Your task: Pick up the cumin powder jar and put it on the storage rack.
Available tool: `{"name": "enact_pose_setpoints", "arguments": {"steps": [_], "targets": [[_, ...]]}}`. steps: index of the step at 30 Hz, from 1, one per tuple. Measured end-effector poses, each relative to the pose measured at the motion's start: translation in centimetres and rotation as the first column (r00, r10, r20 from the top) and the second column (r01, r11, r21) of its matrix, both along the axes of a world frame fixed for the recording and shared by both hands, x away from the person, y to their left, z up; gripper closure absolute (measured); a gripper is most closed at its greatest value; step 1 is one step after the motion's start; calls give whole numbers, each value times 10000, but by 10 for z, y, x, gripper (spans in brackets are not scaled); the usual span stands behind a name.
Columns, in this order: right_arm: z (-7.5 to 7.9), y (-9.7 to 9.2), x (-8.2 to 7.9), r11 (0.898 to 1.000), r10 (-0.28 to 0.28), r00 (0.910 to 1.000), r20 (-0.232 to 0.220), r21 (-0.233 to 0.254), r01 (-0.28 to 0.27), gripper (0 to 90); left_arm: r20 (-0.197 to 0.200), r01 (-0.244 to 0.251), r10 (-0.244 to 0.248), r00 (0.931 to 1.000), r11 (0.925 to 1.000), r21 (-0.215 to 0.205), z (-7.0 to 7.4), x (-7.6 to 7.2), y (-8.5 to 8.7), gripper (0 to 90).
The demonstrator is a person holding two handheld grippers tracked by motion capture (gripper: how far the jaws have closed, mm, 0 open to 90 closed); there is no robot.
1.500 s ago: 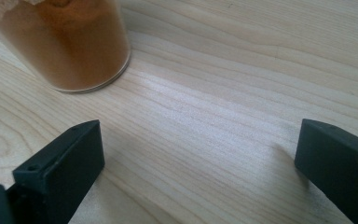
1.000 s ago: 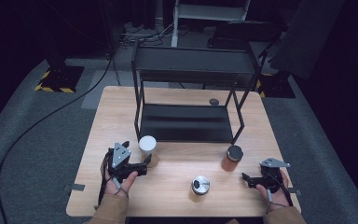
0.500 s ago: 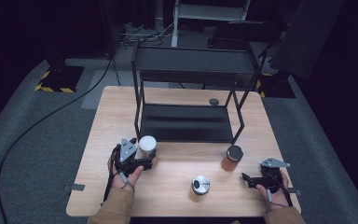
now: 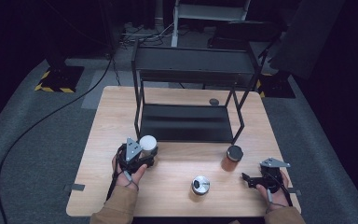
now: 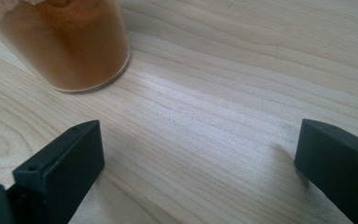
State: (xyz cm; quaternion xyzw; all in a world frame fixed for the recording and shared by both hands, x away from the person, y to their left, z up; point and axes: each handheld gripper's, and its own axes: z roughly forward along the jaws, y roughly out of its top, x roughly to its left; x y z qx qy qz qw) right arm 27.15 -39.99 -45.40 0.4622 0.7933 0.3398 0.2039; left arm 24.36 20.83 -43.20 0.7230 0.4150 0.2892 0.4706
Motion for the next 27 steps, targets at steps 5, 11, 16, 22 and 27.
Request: {"name": "enact_pose_setpoints", "arguments": {"steps": [5, 11, 16, 22, 27], "targets": [[0, 0, 0, 10000, -4, 10000, -6, 2, 4, 12, -63, 2, -3, 10000, 9999, -102, 5, -1, -1, 330], [0, 0, 1, 10000, 7, 10000, -21, 6, -7, 13, -14, 39, -40, 10000, 9995, -301, 15, -2, -1, 330], [0, 0, 1, 10000, 39, 10000, -10, 5, -39, 12, 46, 129, -128, 9999, 9995, -279, 24, -1, -3, 330], [0, 0, 2, 10000, 52, 10000, -10, 5, -52, 13, 138, 199, -195, 9997, 9993, -321, 34, 2, -5, 330], [0, -1, 2, 10000, 63, 10000, -8, 5, -63, 13, 184, 211, -204, 9996, 9990, -387, 42, 6, -6, 330]]}}
